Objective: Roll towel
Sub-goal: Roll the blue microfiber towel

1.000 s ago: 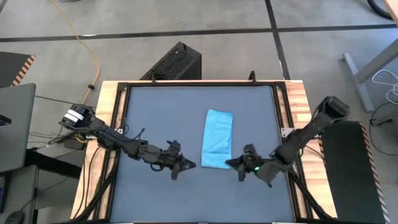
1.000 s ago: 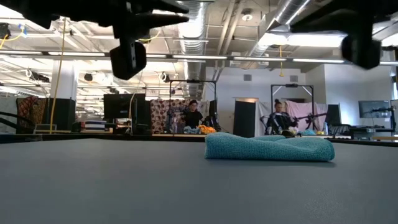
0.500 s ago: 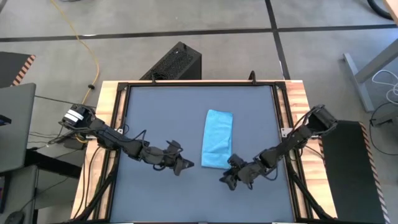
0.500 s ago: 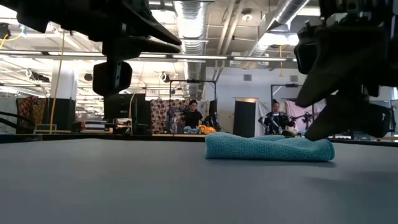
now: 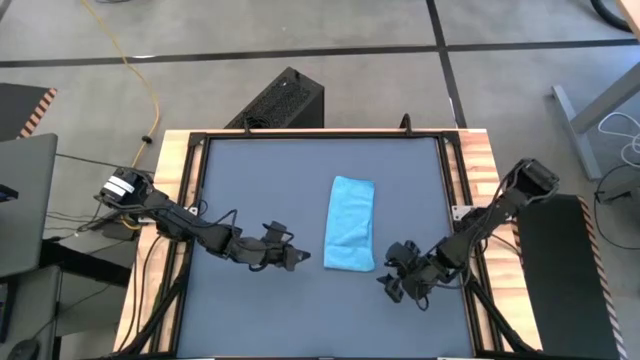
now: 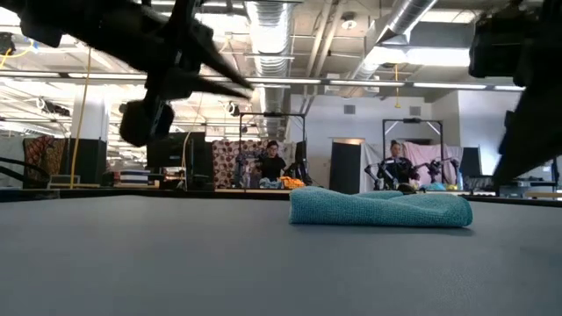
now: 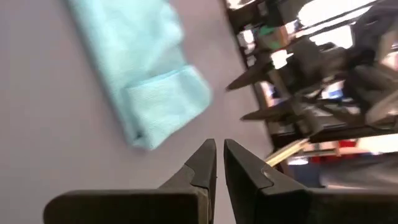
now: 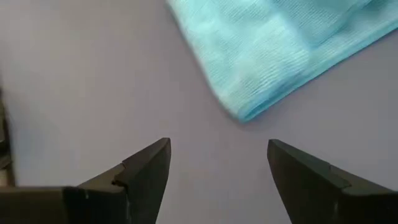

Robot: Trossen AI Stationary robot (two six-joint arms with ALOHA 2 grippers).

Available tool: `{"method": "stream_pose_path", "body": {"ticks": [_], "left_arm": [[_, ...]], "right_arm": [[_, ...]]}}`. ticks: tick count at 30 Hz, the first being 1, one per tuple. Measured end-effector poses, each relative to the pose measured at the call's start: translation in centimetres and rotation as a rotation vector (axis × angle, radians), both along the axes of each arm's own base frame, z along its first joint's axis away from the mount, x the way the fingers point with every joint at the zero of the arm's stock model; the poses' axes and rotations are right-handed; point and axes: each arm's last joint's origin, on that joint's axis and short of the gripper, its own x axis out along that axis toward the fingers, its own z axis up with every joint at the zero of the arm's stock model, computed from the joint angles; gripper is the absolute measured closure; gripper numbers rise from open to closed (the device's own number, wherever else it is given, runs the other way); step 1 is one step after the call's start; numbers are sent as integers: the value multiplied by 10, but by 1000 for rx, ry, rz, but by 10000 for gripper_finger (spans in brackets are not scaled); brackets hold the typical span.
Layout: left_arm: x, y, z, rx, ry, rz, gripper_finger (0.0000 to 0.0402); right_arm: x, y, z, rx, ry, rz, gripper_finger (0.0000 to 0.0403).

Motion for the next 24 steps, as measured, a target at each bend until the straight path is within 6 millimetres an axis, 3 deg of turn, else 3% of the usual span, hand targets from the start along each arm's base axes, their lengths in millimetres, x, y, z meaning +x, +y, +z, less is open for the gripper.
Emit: {"method": "stream_pose_path", "body": {"ticks": [4,8,12,17,20,24], "left_arm": [[-3,1,-10,110,118,-80,381],[-4,-8,-8,495,160,-277,381],[2,-23,8,909,173,-528,381],[6,-36,17,1378,377,-787,381],[13,-39,8,1553,492,-878,381],[25,-36,-22,1601,594,-965,381]], "right_arm": [[1,0,2,-69,-60,-23,107],[3,6,8,-241,-165,58,107],[10,11,15,-314,-238,192,107],[18,9,23,-345,-235,260,107],[22,7,21,-425,-179,291,107],[25,6,6,-518,-45,339,107]]}}
